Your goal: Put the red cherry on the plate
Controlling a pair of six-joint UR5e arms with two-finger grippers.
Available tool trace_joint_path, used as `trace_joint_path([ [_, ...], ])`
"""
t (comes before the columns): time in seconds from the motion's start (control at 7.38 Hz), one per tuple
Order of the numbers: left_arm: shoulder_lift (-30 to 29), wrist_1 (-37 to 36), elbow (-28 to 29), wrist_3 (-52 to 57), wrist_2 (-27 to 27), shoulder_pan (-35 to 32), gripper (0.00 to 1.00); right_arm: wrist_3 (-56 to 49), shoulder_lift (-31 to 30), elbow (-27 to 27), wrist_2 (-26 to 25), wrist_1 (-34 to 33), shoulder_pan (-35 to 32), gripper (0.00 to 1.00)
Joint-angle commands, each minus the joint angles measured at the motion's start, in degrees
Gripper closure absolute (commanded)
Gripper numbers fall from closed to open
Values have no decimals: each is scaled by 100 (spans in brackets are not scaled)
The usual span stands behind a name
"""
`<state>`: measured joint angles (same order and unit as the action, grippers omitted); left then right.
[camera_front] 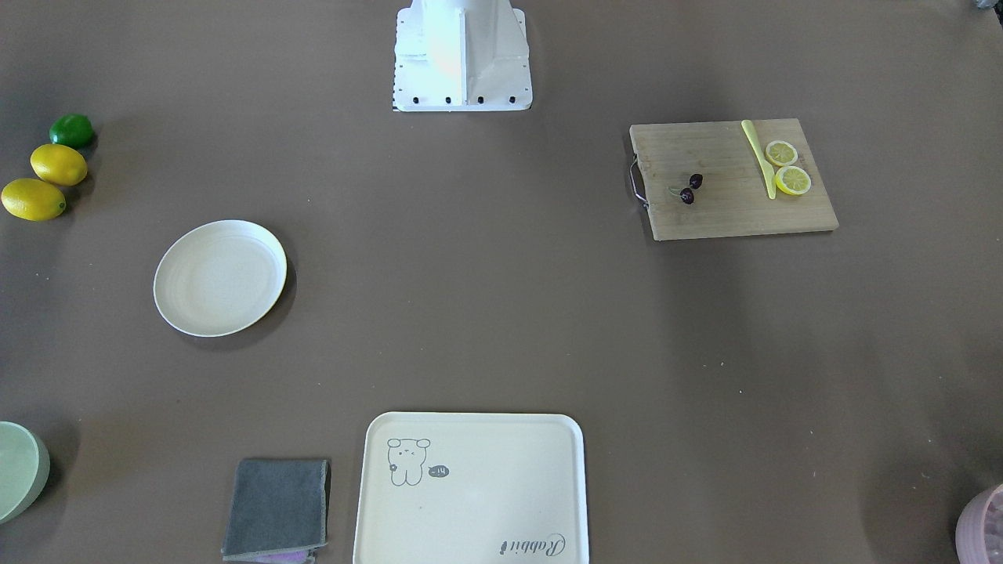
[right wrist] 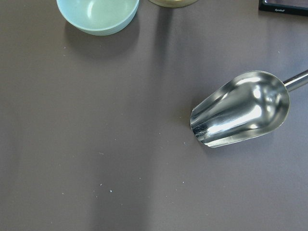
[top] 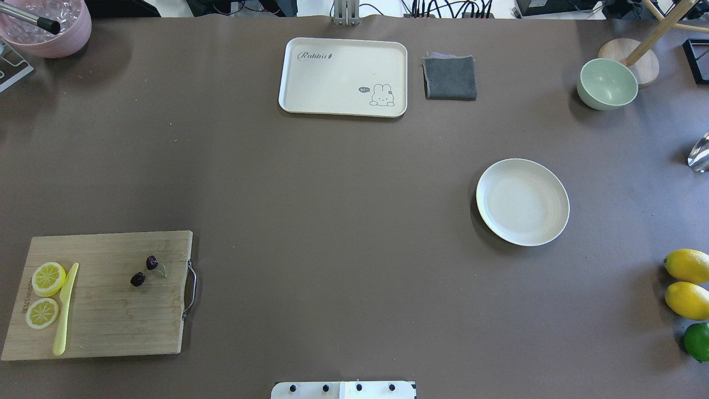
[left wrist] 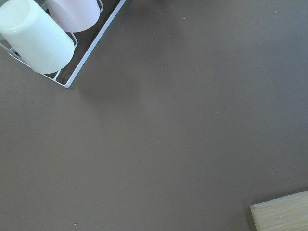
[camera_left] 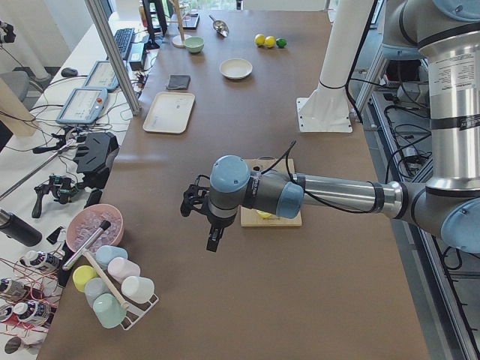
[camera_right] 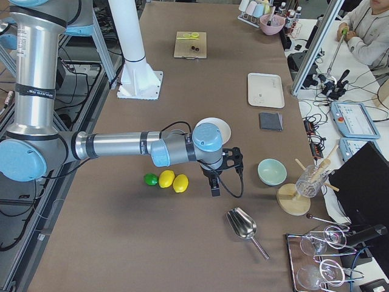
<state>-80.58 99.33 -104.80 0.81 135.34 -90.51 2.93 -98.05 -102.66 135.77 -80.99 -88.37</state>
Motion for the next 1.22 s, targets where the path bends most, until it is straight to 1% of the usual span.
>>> trace_joint_path([
  [0.0, 59, 7, 20, 7, 9, -1, 2, 6, -3, 44, 2, 4, 4, 0],
  [0.27, 60, 25, 21, 7, 71, 25, 2, 6, -47, 36, 2, 4, 4, 0],
  [0.41, 77, 51, 134, 16, 71, 16, 2, 6, -47, 45, 19, 4, 4, 0],
  [1.08, 95, 42, 82, -37, 194, 25, 2, 6, -47, 54, 11, 4, 4, 0],
])
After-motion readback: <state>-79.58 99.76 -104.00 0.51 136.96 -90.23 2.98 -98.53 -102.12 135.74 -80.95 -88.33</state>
